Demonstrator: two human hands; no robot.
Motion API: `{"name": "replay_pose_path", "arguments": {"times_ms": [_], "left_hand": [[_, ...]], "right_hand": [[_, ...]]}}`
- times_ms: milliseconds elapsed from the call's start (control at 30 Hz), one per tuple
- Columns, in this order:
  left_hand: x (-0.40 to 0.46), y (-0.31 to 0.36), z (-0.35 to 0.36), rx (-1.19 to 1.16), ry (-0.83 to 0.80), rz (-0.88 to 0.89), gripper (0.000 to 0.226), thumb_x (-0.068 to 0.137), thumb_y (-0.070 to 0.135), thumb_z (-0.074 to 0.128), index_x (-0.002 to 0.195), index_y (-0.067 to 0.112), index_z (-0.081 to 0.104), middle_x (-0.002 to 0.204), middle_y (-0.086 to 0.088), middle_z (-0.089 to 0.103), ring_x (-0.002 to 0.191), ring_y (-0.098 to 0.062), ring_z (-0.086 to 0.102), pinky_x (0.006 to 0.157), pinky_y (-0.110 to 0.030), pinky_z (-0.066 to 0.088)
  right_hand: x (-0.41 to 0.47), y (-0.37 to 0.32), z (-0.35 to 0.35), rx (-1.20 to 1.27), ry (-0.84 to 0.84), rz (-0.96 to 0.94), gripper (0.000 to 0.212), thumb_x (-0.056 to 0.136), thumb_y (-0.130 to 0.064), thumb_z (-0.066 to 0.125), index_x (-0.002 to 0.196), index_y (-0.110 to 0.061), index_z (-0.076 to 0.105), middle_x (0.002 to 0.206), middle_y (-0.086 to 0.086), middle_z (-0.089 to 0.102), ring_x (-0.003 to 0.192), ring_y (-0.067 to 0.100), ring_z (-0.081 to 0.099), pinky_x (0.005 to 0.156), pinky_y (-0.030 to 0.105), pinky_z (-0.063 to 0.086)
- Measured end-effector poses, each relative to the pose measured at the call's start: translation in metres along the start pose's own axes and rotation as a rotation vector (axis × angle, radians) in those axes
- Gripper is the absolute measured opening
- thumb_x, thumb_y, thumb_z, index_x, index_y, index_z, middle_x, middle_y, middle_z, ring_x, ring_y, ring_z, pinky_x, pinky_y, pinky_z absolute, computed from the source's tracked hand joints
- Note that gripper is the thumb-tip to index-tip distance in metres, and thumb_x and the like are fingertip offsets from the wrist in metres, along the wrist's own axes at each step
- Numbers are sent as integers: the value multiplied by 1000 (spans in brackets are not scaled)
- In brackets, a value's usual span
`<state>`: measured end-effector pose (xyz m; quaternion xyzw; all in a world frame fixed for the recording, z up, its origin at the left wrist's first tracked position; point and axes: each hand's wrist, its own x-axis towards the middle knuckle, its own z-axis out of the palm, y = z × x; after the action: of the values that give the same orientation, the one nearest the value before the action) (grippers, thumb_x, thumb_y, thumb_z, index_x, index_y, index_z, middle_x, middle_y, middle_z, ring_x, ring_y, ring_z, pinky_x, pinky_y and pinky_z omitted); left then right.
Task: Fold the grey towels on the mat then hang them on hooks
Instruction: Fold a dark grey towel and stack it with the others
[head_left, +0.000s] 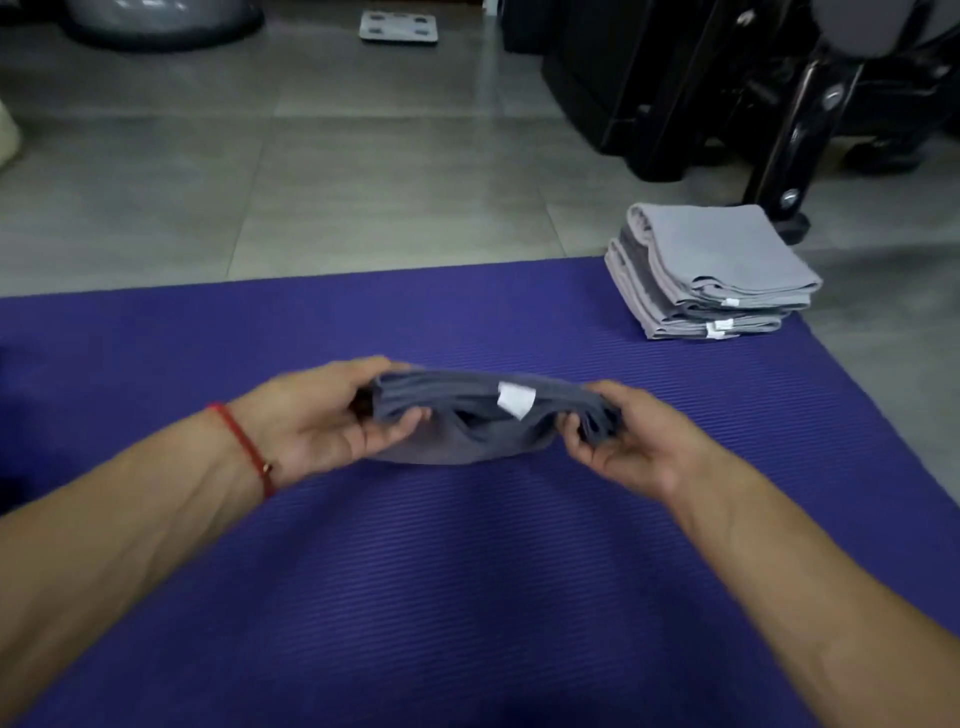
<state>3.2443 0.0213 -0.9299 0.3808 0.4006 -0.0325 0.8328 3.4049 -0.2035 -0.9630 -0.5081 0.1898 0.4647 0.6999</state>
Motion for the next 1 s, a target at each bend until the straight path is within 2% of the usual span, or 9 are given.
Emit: {"name": "replay_pose_path", "arguments": {"times_ms": [300,400,500,600,700,767,833,900,1000], "left_hand": [[122,57,65,142,150,306,10,105,14,51,101,11,59,108,-10,63,85,-20,64,56,-29,61],[162,23,46,243,292,206,15,107,13,45,103,8,59,109,-13,61,83,-25,65,65,-37,61],[182,-36,-8,827,463,334,21,102,15,48,120,8,57,108,-11,60,94,-30,65,86,-43,57],[162,-94,-55,1308,196,645,38,98,21,60,137,23,56,143,2,37,131,-13,45,110,-18,34],[119,-132,-85,1573,11,732,53,103,40,48,153,35,36,164,12,9,148,-3,18,120,-20,19],[91,-139,-107,1793,-8,778,52,105,51,20,156,43,25,166,15,5,151,-6,14,125,-31,15],[64,-137,-128,1936,-45,691,57,99,57,-3,155,53,10,165,24,-7,153,-4,-6,125,-32,-2],[38,-139,-149,1951,-50,576,50,104,51,9,153,58,4,161,30,-18,150,0,-20,124,-28,-10],[-3,-142,-182,1943,64,446,63,105,32,35,153,56,4,160,29,-20,149,-2,-19,125,-33,0]], "right_hand": [[113,-123,25,-295,170,-443,7,97,-17,67,96,-12,62,89,7,66,70,21,63,50,26,55],[153,-96,1,-418,251,-394,18,99,-25,63,110,-10,58,95,8,61,74,21,60,68,38,62],[170,-32,-48,-970,362,-561,37,97,-19,63,131,-9,53,122,11,54,101,21,58,98,31,49],[154,43,-77,-1566,253,-847,52,105,-32,43,154,-16,40,164,7,26,151,25,24,122,34,21],[125,83,-79,-1872,208,-815,66,100,-50,5,162,-30,14,170,-5,-2,157,23,-9,127,48,-3],[107,97,-77,-1932,161,-756,69,97,-51,2,163,-31,9,170,-5,-7,156,25,-15,125,52,-8],[86,109,-68,-2019,40,-684,74,93,-52,0,163,-30,5,169,-5,-15,155,26,-20,124,52,-12],[65,118,-56,-2106,-148,-653,77,89,-52,0,163,-30,3,167,-8,-18,153,20,-24,125,45,-14],[36,121,-25,-2154,-456,-647,66,98,-49,13,162,-33,14,169,-15,-6,154,6,-10,126,29,-4]]}}
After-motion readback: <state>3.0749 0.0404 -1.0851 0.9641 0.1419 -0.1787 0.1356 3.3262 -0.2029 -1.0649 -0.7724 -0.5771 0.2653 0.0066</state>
